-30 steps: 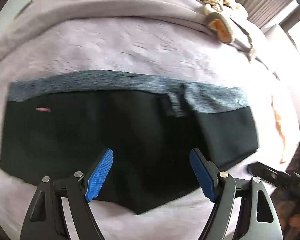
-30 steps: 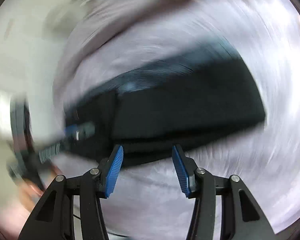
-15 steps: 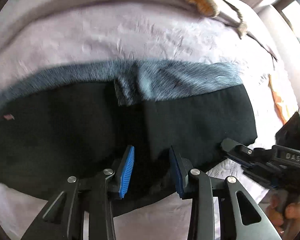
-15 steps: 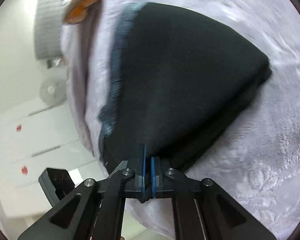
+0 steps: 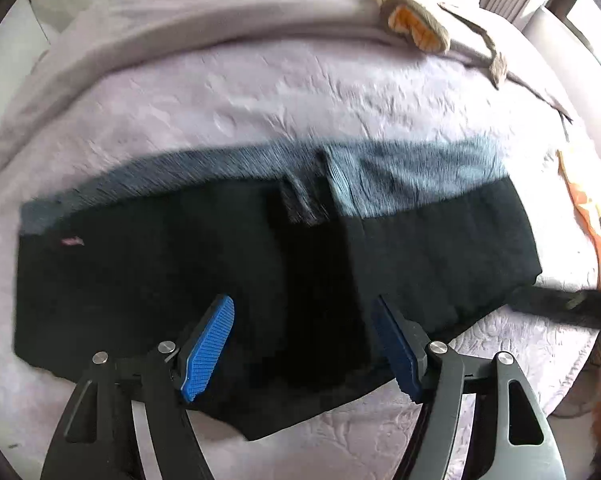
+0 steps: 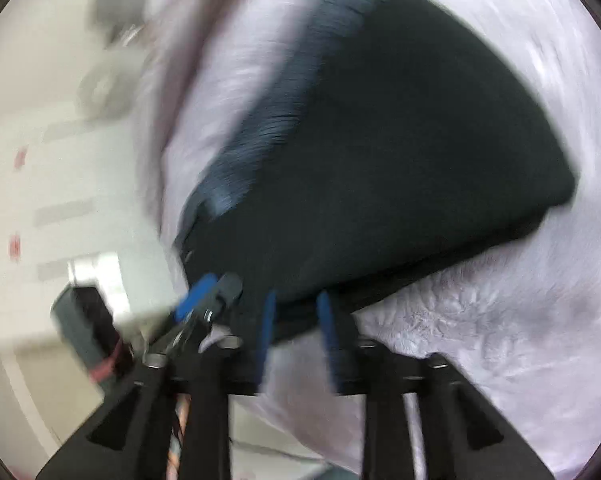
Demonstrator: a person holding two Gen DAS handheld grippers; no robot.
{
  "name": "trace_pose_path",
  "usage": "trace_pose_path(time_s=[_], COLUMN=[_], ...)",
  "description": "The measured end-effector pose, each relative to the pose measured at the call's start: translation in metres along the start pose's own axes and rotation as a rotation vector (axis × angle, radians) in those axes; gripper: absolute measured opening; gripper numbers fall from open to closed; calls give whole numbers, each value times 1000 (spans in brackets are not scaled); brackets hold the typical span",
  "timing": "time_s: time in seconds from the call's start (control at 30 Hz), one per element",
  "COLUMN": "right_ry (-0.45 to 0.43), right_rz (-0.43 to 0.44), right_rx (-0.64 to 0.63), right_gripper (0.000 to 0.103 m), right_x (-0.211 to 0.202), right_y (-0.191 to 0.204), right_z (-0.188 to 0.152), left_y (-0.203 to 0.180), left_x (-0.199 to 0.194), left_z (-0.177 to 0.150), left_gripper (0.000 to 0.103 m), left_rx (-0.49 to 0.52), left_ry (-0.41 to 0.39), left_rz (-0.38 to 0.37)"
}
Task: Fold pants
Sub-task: 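Fold the held leg ends over toward the waistband with the right gripper, then open the right gripper and smooth the folded pants with both grippers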
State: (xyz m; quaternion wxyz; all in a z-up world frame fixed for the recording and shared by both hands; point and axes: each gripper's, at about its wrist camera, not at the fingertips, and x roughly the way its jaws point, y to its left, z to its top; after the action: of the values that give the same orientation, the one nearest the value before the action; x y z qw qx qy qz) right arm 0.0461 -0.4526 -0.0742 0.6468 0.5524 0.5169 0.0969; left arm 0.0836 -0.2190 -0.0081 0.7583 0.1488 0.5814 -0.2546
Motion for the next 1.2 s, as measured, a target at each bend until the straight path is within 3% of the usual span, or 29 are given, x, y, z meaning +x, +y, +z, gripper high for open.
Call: trace_pose_path(time_s=[0.03, 0.1, 0.23, 0.33, 0.4, 0.43, 0.5, 0.57, 0.7, 0.77, 0.8, 0.93, 1.03, 1.2], right_ry=[-15, -89, -229, -191, -131, -105, -91, -79, -59, -72, -84, -103, -119, -115], right_rz=[2, -32, -154, -198, -159, -129, -144, -177, -356, -445, -473, -511, -581, -585], right_rx=[-55, -136, -106, -65, -42, -26, -13, -91, -205, -210, -212, -242, -310, -319], right_gripper=[44, 47, 47, 47, 46, 40, 40, 40, 43, 63, 66, 69, 79, 80], right_x=[-10, -38, -67, -57, -38, -30, -22, -17, -2, 9, 11, 9, 3, 9], right_y=[7, 15, -10, -39, -53, -58, -57, -36, -19, -19, -18, 2, 21, 40], right_z=[6, 23, 79, 104, 117, 121, 121, 119, 120, 122, 122, 110, 91, 56], left_y=[1, -5, -30, -49, -60, -61, -58, -48, -46, -49, -47, -39, -26, -4], left_x=[-3, -9, -2, 16, 32, 43, 56, 69, 78, 76, 73, 58, 42, 14], left_z=[2, 15, 41, 58, 67, 70, 69, 64, 59, 60, 60, 55, 46, 29], left_gripper=[73, 73, 73, 73, 73, 73, 73, 73, 73, 73, 73, 73, 73, 73], left_rx=[0, 5, 38, 69, 71, 69, 49, 26, 52, 61, 51, 36, -2, -46], left_ry=[-11, -36, -47, -42, -34, -24, 3, 33, 41, 51, 57, 67, 63, 49], left_rz=[5, 13, -16, -32, -39, -5, 31, 60, 63, 77, 73, 102, 98, 93])
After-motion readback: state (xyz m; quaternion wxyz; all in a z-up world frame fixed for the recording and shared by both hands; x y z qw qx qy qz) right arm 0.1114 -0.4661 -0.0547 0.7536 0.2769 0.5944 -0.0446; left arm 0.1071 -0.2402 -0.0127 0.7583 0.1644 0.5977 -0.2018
